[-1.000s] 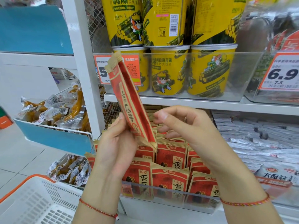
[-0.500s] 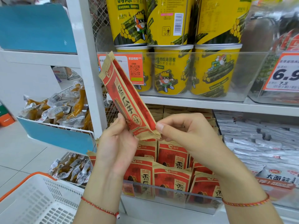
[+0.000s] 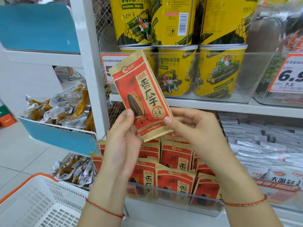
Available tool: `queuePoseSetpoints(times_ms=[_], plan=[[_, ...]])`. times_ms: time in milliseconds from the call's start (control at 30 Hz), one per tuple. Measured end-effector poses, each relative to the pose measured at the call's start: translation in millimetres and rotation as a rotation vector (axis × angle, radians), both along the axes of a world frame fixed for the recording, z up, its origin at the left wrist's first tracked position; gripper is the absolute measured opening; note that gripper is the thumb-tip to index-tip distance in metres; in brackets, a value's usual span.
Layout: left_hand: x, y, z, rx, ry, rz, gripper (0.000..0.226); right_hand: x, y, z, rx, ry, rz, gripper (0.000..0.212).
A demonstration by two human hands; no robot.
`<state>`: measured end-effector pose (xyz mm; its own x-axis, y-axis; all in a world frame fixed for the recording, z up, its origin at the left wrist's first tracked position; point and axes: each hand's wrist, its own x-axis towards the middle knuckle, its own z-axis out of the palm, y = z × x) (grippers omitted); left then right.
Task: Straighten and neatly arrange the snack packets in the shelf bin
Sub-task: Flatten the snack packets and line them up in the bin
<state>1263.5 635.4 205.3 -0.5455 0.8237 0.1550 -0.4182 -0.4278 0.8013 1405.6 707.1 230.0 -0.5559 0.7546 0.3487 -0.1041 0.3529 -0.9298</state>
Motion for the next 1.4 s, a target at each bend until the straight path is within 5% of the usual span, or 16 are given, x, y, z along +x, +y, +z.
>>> queuePoseSetpoints(times_ms=[300, 367, 533, 667, 1067, 1400], plan=[[10.5, -3.2, 7.3, -0.001, 0.233, 0.203, 0.044, -0.9, 6.9, -11.0, 0.041, -0.242, 0.074, 0.018], [14.1, -4.6, 7.2, -0.022, 0.418, 0.329, 0.034, -3.3, 6.7, -12.7, 0.058, -0.196, -0.029, 0.021], [19.4, -7.8, -2.1, -0.074, 1.106, 0.620, 0.038, -1.6, 3.6, -0.8, -0.078, 0.126, -0.093, 0.073], [20.5, -3.2, -10.3, -0.051, 1.388, 0.683, 0.041, -2.1, 5.0, -0.7, -0.124, 0.125, -0.081, 0.091], [19.8, -4.1, -9.2, -0.047, 1.328, 0.631, 0.040, -0.4, 7.6, -2.1, -0.105, 0.188, -0.076, 0.086], [18.9, -0.8, -13.9, 0.007, 1.504, 0.726, 0.041, -0.9, 6.7, -1.2, -0.097, 0.177, -0.131, 0.094]])
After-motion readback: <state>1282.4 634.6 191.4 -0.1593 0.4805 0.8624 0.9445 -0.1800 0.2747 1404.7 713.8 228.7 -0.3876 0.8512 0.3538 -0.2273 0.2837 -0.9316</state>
